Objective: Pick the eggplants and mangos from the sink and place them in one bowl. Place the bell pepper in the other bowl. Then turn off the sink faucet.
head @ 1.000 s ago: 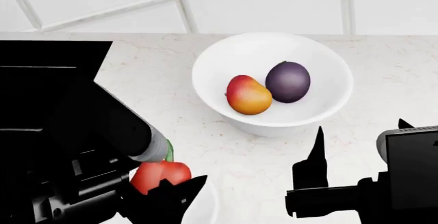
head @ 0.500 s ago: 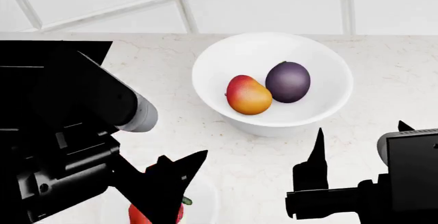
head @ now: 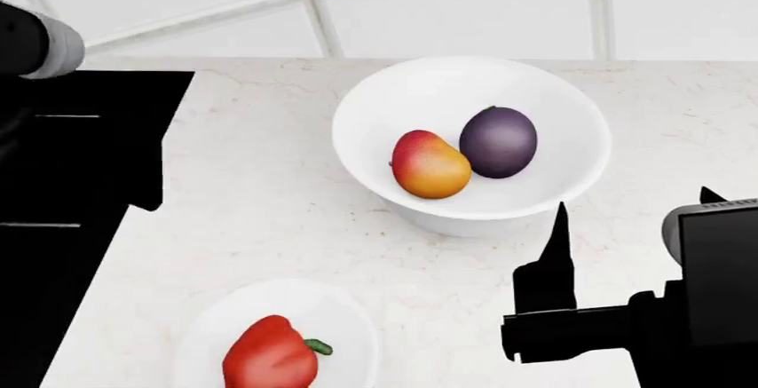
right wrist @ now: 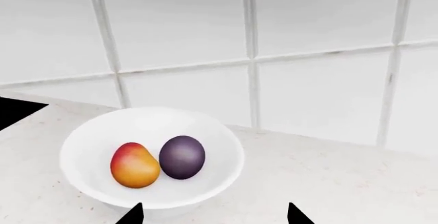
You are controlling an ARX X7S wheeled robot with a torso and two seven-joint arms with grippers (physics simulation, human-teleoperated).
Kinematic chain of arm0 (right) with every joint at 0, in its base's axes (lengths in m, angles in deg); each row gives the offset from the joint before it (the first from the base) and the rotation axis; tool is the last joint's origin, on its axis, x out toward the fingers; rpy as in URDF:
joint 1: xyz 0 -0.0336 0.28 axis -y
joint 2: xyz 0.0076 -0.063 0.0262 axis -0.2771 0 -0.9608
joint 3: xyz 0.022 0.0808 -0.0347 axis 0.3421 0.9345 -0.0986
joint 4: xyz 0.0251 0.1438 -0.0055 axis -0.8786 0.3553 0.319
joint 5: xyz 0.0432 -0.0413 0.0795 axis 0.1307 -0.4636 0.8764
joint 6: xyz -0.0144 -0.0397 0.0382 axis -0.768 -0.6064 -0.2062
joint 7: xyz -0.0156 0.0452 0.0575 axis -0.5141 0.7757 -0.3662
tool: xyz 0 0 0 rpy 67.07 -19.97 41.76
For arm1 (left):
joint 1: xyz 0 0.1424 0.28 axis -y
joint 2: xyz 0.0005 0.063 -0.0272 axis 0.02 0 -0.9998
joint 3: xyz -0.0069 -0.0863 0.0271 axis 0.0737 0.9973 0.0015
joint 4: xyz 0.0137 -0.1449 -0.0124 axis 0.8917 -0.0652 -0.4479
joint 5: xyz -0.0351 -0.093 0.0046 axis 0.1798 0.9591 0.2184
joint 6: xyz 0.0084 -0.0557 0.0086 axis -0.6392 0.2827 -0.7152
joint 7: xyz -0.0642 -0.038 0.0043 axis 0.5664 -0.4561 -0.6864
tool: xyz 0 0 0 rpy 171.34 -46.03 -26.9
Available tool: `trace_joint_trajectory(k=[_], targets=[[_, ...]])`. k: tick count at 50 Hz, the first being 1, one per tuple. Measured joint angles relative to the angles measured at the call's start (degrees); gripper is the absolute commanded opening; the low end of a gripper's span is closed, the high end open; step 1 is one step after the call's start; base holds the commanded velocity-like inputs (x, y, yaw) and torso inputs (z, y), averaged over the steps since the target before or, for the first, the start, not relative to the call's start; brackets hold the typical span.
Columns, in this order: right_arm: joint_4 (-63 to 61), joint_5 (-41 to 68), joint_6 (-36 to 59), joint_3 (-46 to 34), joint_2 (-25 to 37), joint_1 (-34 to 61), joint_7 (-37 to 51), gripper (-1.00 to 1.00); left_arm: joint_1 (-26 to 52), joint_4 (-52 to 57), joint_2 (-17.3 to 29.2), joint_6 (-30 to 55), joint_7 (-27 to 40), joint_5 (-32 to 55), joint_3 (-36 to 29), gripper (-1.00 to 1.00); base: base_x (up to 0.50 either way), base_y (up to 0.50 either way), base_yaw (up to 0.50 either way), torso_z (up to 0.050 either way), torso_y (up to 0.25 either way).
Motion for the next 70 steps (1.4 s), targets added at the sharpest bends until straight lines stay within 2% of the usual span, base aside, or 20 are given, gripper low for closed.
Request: trace_joint_trajectory(k=[12, 23, 47, 70], targets=[[-0.12, 0.85, 0.65, 0.29, 0.78, 1.61, 0.34, 1.0, -13.12, 4.97, 8.02, -9.07, 1.12, -8.02, 1.72, 1.0, 0.0, 0.0, 0.0, 0.0, 0.0], [-1.26, 0.97, 0.87, 0.6, 1.61, 1.74, 0.96, 1.0, -20.26, 6.18, 11.5, -14.47, 1.66, -11.35, 2.82, 1.0, 0.0, 0.0, 0.0, 0.0, 0.0], [-3.22, 0.89, 1.38, 0.61, 2.47, 2.36, 1.98, 1.0, -23.82, 5.56, 13.18, -17.83, 1.8, -12.06, 4.22, 1.0, 0.0, 0.47, 0.0, 0.0, 0.0], [-3.92, 2.75, 1.16, 1.42, 3.3, 2.42, 3.21, 1.0, -25.08, 5.82, 13.64, -18.76, 2.12, -11.78, 4.7, 1.0, -0.13, 0.5, 0.0, 0.0, 0.0]])
